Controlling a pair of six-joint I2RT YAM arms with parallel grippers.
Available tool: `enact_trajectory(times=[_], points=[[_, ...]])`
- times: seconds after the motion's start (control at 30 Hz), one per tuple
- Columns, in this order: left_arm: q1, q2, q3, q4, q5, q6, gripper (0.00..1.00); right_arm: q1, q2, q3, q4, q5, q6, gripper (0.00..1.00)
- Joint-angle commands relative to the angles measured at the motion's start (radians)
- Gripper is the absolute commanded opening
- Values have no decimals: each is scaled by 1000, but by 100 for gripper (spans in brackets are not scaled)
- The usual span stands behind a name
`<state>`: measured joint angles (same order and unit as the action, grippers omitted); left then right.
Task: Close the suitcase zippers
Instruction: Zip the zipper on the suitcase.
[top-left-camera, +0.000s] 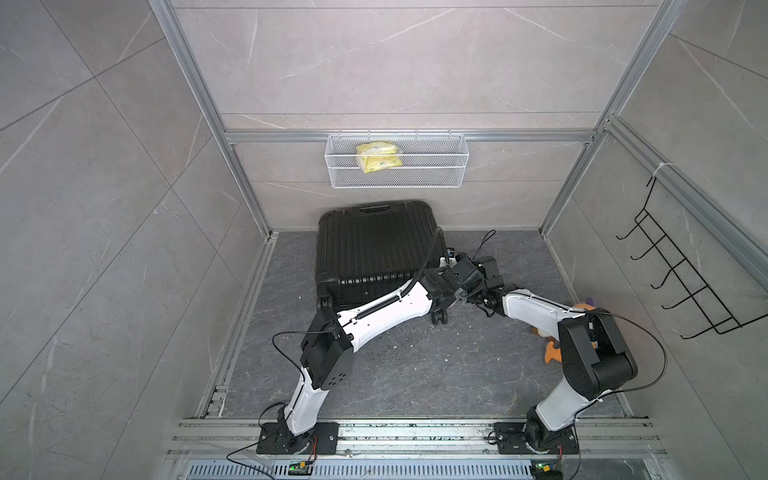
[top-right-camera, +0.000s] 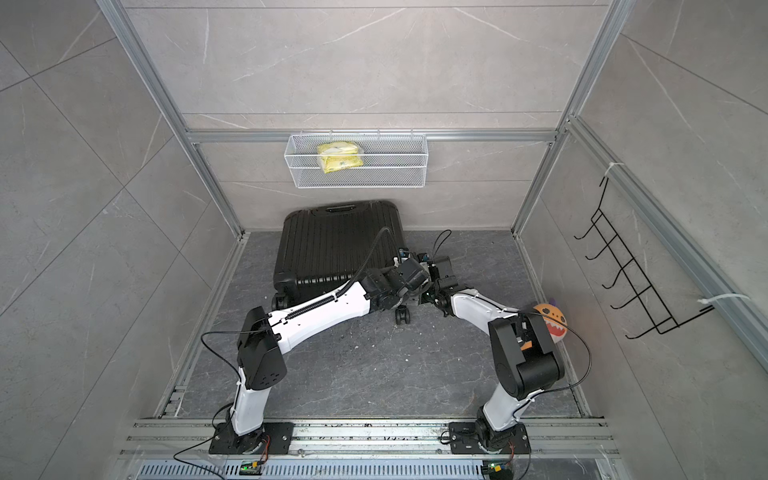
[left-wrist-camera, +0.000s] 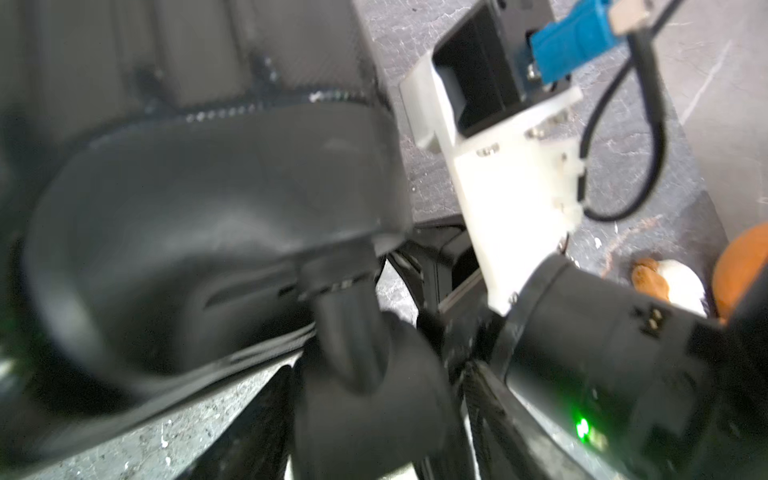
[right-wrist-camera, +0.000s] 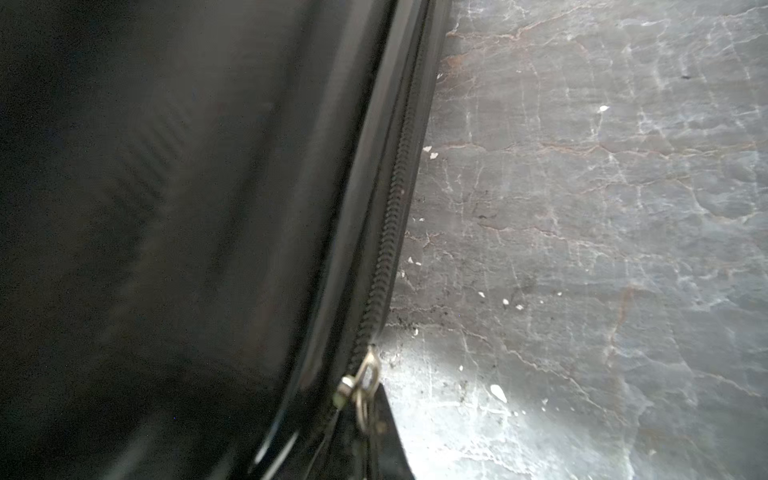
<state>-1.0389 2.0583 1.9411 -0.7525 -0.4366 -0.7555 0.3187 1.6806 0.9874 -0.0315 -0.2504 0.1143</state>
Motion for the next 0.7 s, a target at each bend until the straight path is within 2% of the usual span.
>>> enact_trajectory(times=[0.0,0.03,0.1,0.2,0.37,0.53,0.67], points=[[13,19,34,-59,-31,-38,58,11,-23,2,-29,-2,-17,0],[17,18,28,-71,-54,-51,54,12,-26,3,-35,3,-19,0],[22,0,0,-73,-76,-57,33,11,-31,5,-53,24,-25,0],[22,-52,-77,-53,-99,-53,24,12,-38,6,-70,63,-30,0],[23,-153,-201,-42,-125,-18,23,9,-40,8,-81,92,-39,0],[23,-267,-323,-57,-117,56,16,7,-48,8,-73,76,-66,0],[23,-376,-453,-18,-28,110,13,5,-43,23,-69,69,-82,0]])
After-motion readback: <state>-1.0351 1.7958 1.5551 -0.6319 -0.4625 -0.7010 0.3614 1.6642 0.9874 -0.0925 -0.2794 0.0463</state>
